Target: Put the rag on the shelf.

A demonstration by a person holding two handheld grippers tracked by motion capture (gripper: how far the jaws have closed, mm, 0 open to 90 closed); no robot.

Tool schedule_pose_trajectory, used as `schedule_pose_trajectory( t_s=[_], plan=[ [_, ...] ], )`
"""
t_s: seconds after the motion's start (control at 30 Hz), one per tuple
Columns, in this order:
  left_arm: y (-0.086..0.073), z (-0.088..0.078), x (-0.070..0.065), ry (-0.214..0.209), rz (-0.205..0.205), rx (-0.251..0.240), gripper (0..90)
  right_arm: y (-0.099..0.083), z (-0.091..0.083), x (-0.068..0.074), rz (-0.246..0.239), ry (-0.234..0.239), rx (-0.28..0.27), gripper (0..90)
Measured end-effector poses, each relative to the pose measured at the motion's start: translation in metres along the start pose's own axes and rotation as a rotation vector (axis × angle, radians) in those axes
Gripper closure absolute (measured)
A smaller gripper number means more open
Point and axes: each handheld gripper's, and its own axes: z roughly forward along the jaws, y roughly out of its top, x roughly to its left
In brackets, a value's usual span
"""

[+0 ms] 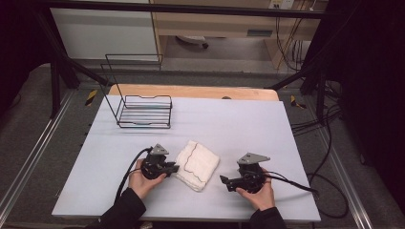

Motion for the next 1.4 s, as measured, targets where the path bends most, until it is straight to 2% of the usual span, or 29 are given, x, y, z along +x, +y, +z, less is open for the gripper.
schedule_pose_trajectory(
  t_s=[0.3,0.4,0.53,0.6,0.7,0.77,0.93,1.03,1.1,1.2,1.27,1.4],
  plan=[
    [-0.006,-0.014,-0.009,0.027,0.008,0.012,82.2,0.000,0.001,0.001,0.015,0.015,-0.007,9.5],
    [-0.012,-0.020,-0.013,0.020,-0.012,0.018,82.2,0.000,0.000,0.001,0.017,0.022,-0.015,9.0],
    [-0.020,-0.026,-0.021,0.034,-0.001,0.008,81.5,0.000,0.000,0.001,0.015,0.021,-0.013,8.3],
    [-0.023,-0.025,-0.023,0.049,0.022,0.004,79.8,0.000,0.000,0.001,0.015,0.021,-0.010,8.0],
    [-0.021,-0.026,-0.020,0.047,0.026,0.002,73.8,0.000,0.001,0.001,0.016,0.014,-0.009,6.7],
    [-0.018,-0.029,-0.018,0.040,0.027,-0.018,65.6,0.000,0.000,0.001,0.004,0.012,-0.011,6.1],
    [-0.002,-0.034,-0.009,0.033,0.051,-0.043,49.4,0.003,0.000,-0.003,-0.004,0.001,-0.023,2.8],
    [0.006,-0.030,-0.001,0.060,0.054,-0.036,39.8,0.004,-0.001,-0.003,0.002,-0.004,-0.022,1.7],
    [0.011,-0.026,0.005,0.059,0.029,-0.041,34.5,0.004,-0.001,-0.003,0.005,-0.004,-0.024,1.6],
    [0.023,-0.018,0.014,0.074,0.015,-0.023,24.1,0.004,-0.001,-0.004,-0.003,-0.005,-0.014,0.9],
    [0.030,-0.013,0.018,0.063,-0.006,-0.020,17.9,0.004,-0.001,-0.004,-0.004,-0.009,-0.010,0.8],
    [0.040,-0.005,0.024,0.076,-0.013,-0.048,16.4,0.004,-0.001,-0.004,0.001,-0.007,-0.016,0.9]
  ],
)
